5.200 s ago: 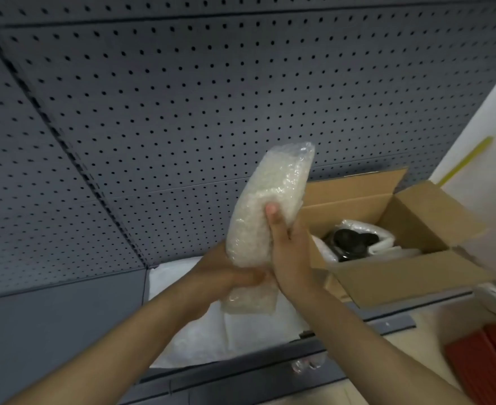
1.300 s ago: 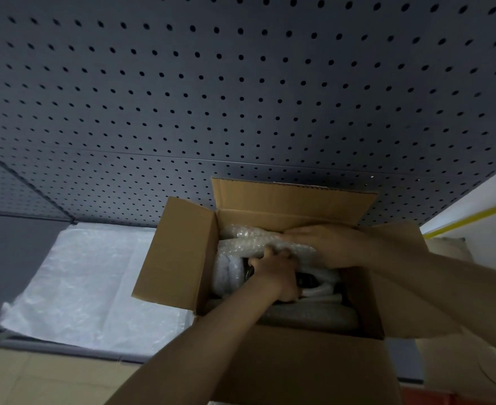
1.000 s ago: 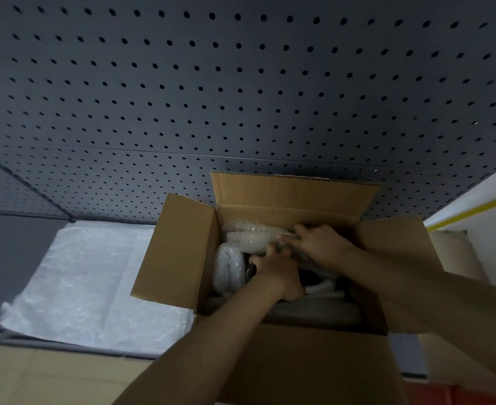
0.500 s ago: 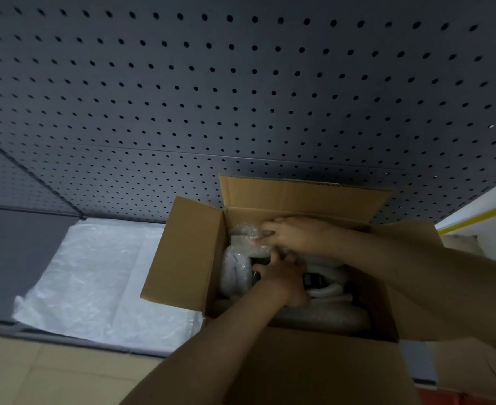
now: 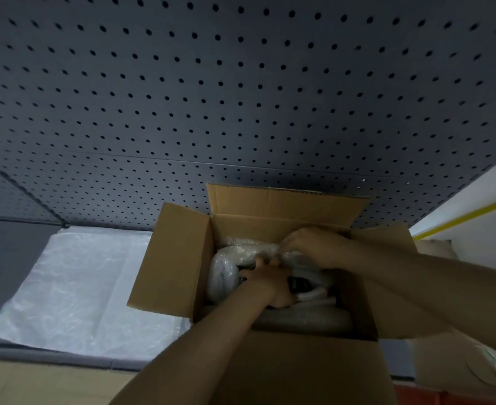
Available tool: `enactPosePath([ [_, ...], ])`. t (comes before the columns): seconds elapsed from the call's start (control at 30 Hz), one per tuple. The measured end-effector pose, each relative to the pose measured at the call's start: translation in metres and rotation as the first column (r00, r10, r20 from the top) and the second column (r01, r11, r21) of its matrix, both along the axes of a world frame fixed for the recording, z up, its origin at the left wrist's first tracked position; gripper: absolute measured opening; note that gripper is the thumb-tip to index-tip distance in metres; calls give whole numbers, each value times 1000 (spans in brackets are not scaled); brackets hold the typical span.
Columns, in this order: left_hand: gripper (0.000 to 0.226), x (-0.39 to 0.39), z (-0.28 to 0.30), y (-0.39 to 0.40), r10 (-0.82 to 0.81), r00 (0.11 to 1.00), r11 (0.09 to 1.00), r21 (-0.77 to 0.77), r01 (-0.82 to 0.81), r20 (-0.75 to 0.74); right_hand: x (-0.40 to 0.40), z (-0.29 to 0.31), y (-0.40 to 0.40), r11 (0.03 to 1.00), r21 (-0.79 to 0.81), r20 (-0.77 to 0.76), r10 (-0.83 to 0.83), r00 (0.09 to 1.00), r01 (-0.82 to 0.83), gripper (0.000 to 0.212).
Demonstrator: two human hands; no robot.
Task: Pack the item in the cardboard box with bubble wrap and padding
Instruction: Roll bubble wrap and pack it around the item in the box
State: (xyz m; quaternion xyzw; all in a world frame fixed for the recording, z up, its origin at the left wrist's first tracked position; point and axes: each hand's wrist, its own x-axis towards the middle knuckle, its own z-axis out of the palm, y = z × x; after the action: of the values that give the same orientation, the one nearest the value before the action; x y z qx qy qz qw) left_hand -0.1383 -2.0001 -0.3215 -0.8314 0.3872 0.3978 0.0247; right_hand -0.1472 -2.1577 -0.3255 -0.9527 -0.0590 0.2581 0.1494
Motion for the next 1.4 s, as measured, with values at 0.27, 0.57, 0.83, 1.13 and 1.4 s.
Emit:
enactPosePath([
  [0.27,93,24,20,28,-98,991,992,-88,90,-89,-28,20,7,989,-147,5,26,1000,-25,58],
  [0.57,127,31,20,55,-92,986,992,96,79,136,-67,23,18,988,-112,-217,-127,968,104,134],
  [0.83,132,23,2,51,-91,974,992,105,71,207,-71,1,39,953,-155,-165,-285,944,261,138],
  [1.13,125,14,-9,53,-50,952,999,28,44,301,-68,-13,54,908,-319,-127,-325,937,271,134],
  [1.4,122,18,11,57,-86,957,996,41,77,277,-75,17,41,924,-313,-102,-261,960,218,120],
])
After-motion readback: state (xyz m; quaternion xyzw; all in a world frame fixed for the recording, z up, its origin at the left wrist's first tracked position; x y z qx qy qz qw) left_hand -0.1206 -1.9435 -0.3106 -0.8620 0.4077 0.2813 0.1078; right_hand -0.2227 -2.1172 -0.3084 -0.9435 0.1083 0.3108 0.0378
